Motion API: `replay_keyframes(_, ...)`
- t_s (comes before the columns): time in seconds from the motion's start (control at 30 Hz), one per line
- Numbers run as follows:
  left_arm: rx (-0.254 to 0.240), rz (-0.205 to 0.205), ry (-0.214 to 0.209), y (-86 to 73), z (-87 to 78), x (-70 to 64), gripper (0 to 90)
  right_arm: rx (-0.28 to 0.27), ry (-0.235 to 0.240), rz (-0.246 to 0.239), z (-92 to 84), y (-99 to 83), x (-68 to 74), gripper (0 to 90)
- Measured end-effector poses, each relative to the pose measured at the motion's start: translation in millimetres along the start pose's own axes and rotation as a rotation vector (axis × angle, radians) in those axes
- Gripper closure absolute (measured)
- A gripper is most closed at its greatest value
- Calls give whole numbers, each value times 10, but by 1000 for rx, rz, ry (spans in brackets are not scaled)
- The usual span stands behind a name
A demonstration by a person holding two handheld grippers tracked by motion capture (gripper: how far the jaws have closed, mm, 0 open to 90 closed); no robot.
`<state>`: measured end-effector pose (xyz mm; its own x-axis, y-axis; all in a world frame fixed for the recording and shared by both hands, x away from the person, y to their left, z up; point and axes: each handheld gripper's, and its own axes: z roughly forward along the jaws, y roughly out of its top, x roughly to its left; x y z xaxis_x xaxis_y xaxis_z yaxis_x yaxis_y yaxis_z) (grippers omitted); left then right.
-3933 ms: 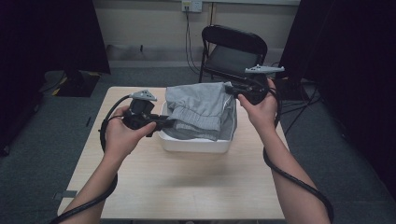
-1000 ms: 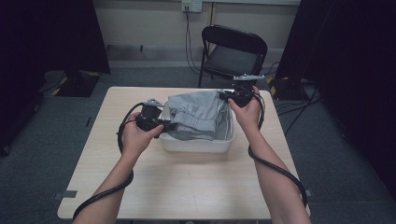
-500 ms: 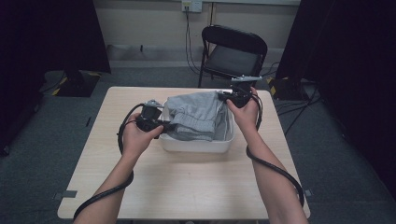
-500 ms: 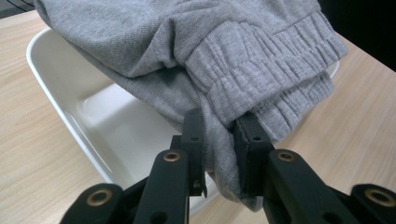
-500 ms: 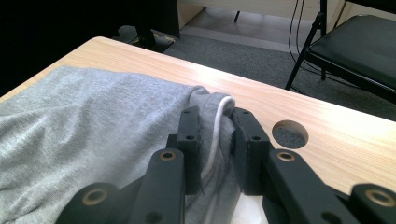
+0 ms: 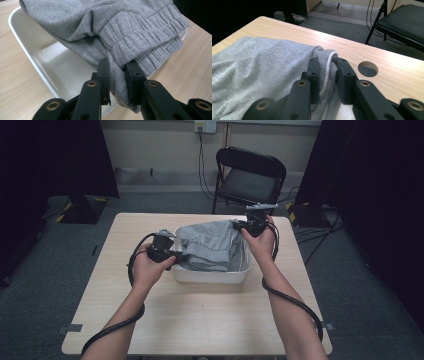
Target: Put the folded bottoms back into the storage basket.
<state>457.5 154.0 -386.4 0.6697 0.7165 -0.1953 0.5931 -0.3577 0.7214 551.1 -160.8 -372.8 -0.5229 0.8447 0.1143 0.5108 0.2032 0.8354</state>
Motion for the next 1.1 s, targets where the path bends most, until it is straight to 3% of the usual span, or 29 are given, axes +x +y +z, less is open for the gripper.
replay_keyframes(1.1, 22, -8, 17, -72, 174, 48, 761, 19, -8, 6, 158, -129, -37, 748)
